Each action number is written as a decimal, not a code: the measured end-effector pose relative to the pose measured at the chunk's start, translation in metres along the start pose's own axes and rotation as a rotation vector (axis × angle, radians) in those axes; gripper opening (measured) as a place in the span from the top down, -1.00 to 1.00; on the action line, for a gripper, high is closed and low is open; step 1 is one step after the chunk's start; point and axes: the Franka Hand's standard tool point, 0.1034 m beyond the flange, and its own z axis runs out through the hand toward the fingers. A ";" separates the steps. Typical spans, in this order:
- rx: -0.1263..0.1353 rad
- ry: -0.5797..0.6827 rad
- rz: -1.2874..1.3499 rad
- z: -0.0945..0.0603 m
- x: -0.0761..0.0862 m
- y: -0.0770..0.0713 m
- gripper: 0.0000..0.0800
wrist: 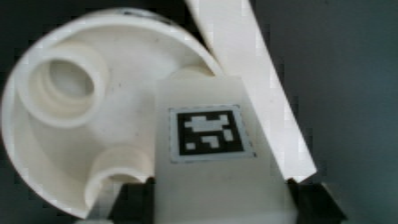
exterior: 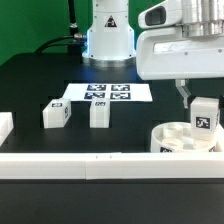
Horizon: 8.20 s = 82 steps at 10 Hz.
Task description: Assemble stool
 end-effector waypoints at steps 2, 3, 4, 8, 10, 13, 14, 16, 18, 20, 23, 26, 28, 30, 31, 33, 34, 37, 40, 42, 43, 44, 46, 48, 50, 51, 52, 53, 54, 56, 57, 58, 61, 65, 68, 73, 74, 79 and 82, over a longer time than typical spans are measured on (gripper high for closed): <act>-0.003 0.004 0.188 0.000 0.000 0.000 0.14; -0.001 0.002 0.247 0.000 0.000 0.000 0.14; 0.004 -0.003 0.326 0.000 0.000 0.001 0.14; 0.022 -0.023 0.601 0.000 0.000 0.002 0.14; 0.045 -0.047 0.834 0.000 -0.003 0.002 0.14; 0.079 -0.080 1.150 0.000 -0.005 0.001 0.14; 0.082 -0.086 1.182 0.000 -0.005 0.001 0.14; 0.083 -0.092 1.226 0.000 -0.006 0.001 0.14; 0.084 -0.092 1.209 0.000 -0.006 0.000 -0.50; 0.114 -0.087 1.119 -0.016 0.000 -0.003 -0.59; 0.124 -0.070 0.902 -0.019 0.001 -0.003 -0.62; 0.063 -0.092 0.576 -0.019 -0.005 -0.008 -0.62; 0.067 -0.076 0.401 -0.027 0.001 -0.010 -0.62; 0.073 -0.048 0.252 -0.027 -0.005 0.007 -0.62; 0.074 -0.045 0.188 -0.028 -0.005 0.007 -0.62; 0.079 -0.037 0.053 -0.029 -0.003 0.006 -0.62; 0.079 -0.035 0.003 -0.028 -0.003 0.006 -0.62; 0.024 -0.020 -0.461 -0.025 -0.008 -0.002 -0.62; 0.020 -0.018 -0.648 -0.024 -0.009 -0.003 -0.62; 0.003 -0.022 -0.902 -0.022 -0.010 -0.001 -0.62; -0.005 -0.040 -1.001 -0.019 -0.012 -0.001 -0.62; -0.016 -0.070 -1.118 -0.018 -0.011 -0.003 -0.62; -0.021 -0.086 -1.243 -0.015 -0.006 -0.007 -0.62; -0.026 -0.091 -1.375 -0.014 -0.004 -0.004 -0.62; -0.042 -0.109 -1.518 -0.006 -0.005 0.000 -0.62; -0.042 -0.112 -1.519 -0.004 -0.005 0.001 -0.62; -0.043 -0.117 -1.520 -0.002 -0.005 0.004 -0.62; -0.043 -0.122 -1.517 0.001 -0.006 0.005 -0.62; -0.043 -0.122 -1.515 0.001 -0.006 0.005 -0.62; -0.044 -0.123 -1.513 0.001 -0.006 0.006 -0.40; -0.044 -0.123 -1.512 0.001 -0.006 0.006 0.06; -0.046 -0.122 -1.478 0.001 -0.006 0.006 0.16; -0.056 -0.113 -1.256 0.002 -0.007 0.006 0.16; -0.072 -0.089 -0.802 0.002 -0.010 0.002 0.16; -0.073 -0.069 -0.519 0.003 -0.010 0.002 0.16; -0.073 -0.061 -0.207 0.003 -0.010 0.001 0.16; -0.071 -0.061 -0.141 0.003 -0.010 0.001 0.16; -0.038 -0.051 0.447 0.003 -0.014 -0.003 0.16; 0.002 -0.052 0.688 0.002 -0.011 -0.005 0.16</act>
Offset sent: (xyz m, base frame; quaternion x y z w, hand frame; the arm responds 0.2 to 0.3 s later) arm 0.0000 0.0000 0.0000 0.0000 0.0000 0.1938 0.9810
